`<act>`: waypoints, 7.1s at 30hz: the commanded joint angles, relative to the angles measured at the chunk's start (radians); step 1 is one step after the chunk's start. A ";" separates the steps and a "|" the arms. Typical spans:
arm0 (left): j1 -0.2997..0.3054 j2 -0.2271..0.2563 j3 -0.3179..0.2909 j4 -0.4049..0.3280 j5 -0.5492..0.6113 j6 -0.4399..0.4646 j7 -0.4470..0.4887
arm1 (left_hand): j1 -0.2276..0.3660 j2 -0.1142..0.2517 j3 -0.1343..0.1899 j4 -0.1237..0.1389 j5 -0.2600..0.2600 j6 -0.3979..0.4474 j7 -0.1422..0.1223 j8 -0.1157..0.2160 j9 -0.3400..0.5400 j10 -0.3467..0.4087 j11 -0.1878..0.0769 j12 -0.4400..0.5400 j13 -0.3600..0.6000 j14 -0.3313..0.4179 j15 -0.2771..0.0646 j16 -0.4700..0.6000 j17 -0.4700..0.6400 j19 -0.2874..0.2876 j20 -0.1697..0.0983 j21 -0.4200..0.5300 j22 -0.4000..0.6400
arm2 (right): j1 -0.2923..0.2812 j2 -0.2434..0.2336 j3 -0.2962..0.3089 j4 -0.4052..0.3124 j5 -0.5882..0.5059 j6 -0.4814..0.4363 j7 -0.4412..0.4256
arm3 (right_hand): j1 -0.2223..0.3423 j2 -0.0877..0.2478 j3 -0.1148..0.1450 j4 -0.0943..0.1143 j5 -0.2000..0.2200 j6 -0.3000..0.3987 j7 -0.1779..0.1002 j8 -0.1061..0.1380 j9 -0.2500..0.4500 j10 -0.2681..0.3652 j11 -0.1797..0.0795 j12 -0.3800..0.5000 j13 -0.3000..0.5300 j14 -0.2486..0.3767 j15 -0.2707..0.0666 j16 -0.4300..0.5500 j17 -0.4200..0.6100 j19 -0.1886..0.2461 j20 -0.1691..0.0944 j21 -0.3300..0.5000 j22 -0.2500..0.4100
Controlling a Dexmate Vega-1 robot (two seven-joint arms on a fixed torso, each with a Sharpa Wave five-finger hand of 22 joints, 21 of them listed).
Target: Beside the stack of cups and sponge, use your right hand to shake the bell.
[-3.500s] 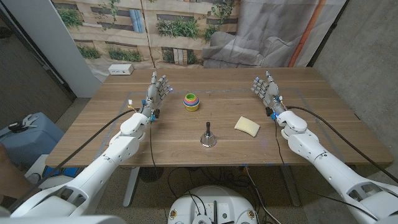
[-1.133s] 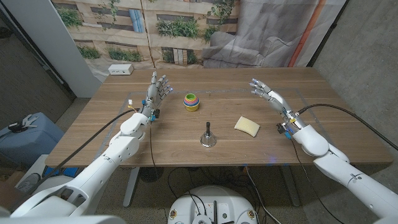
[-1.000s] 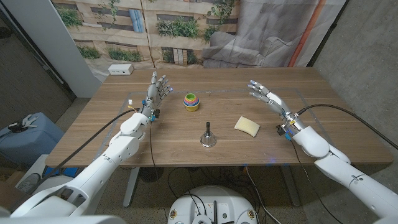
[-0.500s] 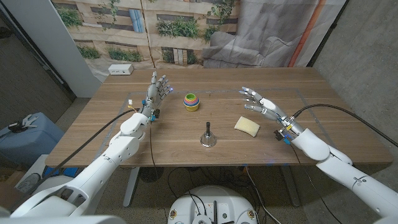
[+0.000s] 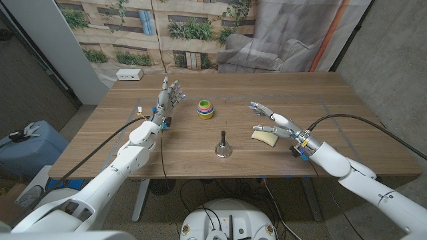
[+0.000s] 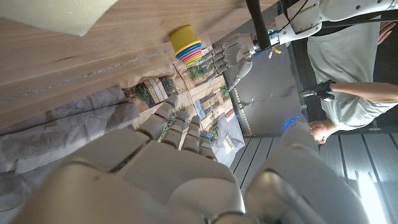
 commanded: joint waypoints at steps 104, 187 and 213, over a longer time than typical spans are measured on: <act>0.000 0.000 0.000 0.001 0.000 -0.001 -0.001 | 0.001 0.009 0.001 0.007 0.007 0.001 -0.008 0.006 0.004 0.003 -0.006 0.006 0.005 0.011 -0.096 0.006 0.005 0.008 0.002 0.007 0.006 | 0.109 0.196 -0.312 0.144 -0.341 -0.173 -0.540 | 0.413 0.021 0.035 0.031 -0.042 0.628 -0.152 0.253 0.006 0.664 -0.158 0.111 0.007 0.369 -0.165 0.200 0.000 0.248 -0.050 0.025 0.007; 0.000 0.000 0.000 0.002 0.000 -0.001 -0.001 | 0.001 0.009 0.001 0.007 0.007 0.001 -0.008 0.006 0.004 0.003 -0.008 0.006 0.005 0.011 -0.096 0.006 0.005 0.008 0.002 0.007 0.006 | 0.078 0.158 -0.269 0.004 -0.265 -0.205 -0.493 | 0.540 0.141 0.005 0.025 -0.042 0.965 -0.145 0.331 0.005 0.987 -0.166 0.131 0.005 0.575 -0.200 0.324 0.022 0.285 -0.134 0.018 0.006; 0.000 0.001 -0.001 0.001 0.000 -0.001 -0.001 | 0.001 0.009 0.001 0.007 0.007 0.001 -0.008 0.006 0.004 0.003 -0.008 0.006 0.005 0.011 -0.096 0.006 0.005 0.008 0.001 0.007 0.006 | 0.096 0.165 -0.165 -0.020 -0.143 -0.146 -0.365 | 0.515 0.144 0.001 0.039 -0.044 0.963 -0.138 0.324 0.004 0.995 -0.167 0.122 0.003 0.583 -0.195 0.302 0.008 0.271 -0.137 0.013 0.005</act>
